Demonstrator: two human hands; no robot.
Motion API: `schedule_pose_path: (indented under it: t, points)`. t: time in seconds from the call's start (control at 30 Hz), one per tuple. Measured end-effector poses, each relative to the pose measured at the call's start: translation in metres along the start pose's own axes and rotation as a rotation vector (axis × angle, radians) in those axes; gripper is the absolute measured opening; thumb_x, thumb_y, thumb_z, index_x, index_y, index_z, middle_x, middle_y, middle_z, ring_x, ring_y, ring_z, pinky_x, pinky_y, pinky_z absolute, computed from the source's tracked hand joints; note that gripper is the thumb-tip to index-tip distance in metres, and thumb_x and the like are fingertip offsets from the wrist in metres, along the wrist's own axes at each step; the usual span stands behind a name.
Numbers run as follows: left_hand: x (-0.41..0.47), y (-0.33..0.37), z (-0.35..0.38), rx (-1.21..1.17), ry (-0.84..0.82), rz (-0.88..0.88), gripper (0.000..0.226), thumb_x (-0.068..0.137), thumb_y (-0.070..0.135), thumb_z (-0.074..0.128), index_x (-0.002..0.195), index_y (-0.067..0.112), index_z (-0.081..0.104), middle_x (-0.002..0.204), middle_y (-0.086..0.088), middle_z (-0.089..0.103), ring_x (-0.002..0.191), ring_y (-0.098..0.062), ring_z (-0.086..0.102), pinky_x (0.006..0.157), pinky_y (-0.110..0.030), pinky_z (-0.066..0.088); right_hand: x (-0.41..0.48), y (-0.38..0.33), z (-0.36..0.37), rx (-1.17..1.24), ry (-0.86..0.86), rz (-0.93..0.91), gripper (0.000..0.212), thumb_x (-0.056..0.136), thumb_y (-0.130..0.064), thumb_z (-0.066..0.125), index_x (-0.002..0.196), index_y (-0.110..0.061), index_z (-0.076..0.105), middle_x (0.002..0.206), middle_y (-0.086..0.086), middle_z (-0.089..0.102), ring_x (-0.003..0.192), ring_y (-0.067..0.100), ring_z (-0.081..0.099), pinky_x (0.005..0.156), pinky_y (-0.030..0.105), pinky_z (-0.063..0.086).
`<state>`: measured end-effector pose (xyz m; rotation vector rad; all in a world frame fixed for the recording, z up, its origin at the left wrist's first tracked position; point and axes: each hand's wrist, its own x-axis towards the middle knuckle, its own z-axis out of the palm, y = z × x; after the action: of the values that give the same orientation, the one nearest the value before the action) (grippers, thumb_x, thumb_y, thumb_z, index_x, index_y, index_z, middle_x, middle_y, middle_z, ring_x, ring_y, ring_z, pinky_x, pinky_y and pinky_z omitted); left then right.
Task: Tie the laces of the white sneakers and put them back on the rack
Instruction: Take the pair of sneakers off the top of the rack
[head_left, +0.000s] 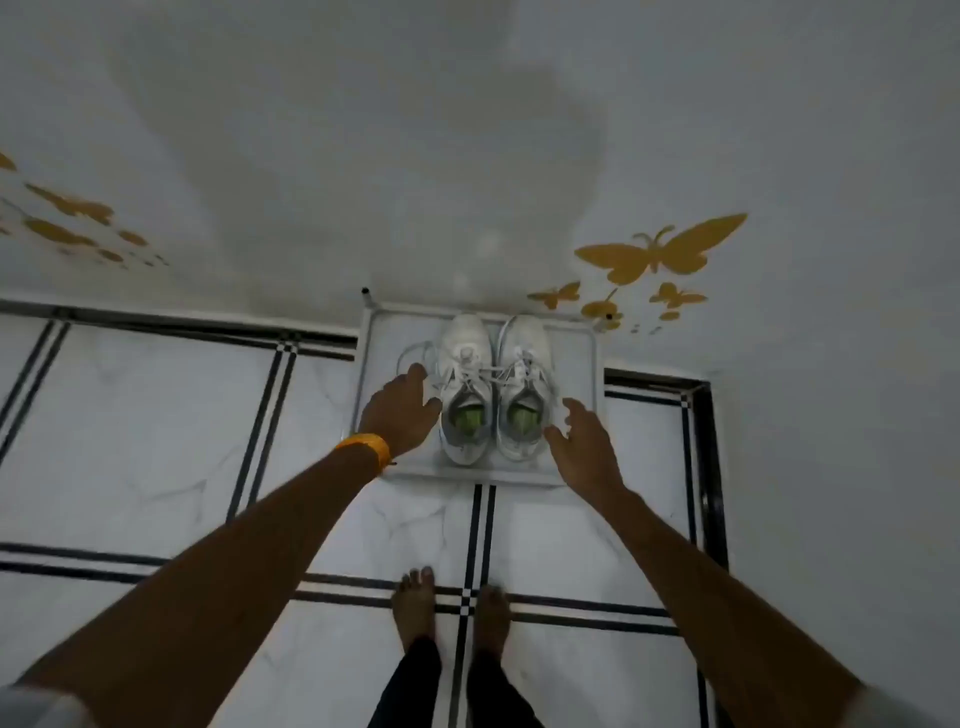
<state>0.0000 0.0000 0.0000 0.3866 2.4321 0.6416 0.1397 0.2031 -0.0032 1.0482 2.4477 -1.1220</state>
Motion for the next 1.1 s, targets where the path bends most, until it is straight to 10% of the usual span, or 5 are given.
schedule_pose_path:
  t: [0.53,1.1]
  points:
    - [0.132,-0.058,0.153,0.066,0.069,-0.02,0.037,0.09,0.016,0.051,0.123,0.0,0.043,0.104,-0.027,0.066,0.094,-0.046,0.062,0.079,-0.045,0.05,0.167,0.097,0.101,-0.176,0.1,-0.043,0.041,0.089,-0.008,0.046,0.129,-0.002,0.049,0.115,0.021,0.065,0.103,0.04,0.062,0.085,0.047,0.053]
    - [-0.142,-0.06,0.125,-0.139,0.172,0.103,0.033,0.095,0.017,0.051,0.126,0.008,0.046,0.103,-0.014,0.07,0.091,-0.033,0.068,0.079,-0.035,0.052,-0.11,0.1,0.081,0.028,0.123,-0.134,0.052,0.097,-0.008,0.047,0.148,-0.013,0.036,0.133,0.011,0.055,0.118,0.026,0.056,0.092,0.023,0.04]
